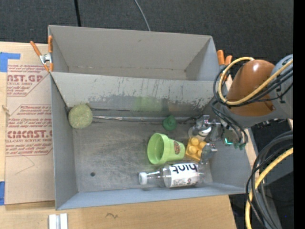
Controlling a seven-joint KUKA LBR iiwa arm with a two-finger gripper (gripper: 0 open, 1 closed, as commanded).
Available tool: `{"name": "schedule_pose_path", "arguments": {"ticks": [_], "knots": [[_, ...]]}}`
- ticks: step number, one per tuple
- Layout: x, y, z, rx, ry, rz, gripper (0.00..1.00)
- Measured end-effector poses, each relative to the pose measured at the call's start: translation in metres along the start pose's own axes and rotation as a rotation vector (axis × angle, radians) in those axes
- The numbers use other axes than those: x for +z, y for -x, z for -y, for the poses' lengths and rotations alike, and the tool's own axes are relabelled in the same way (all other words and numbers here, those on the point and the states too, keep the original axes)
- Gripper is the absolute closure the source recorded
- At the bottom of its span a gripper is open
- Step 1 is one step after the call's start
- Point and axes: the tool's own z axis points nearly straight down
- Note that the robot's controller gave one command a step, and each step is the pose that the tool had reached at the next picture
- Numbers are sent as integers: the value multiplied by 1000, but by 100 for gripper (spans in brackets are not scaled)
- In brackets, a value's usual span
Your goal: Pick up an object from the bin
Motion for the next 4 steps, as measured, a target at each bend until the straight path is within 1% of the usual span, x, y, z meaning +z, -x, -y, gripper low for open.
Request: {"name": "schedule_pose_path", "arguments": {"ticks": [1,2,3,4], "knots": [[-4,2,0,-1,-1,7,0],[23,3,10,-86,-4,16,0],[48,6,13,-114,-3,26,0],[18,-3,15,-29,0,8,0]]}}
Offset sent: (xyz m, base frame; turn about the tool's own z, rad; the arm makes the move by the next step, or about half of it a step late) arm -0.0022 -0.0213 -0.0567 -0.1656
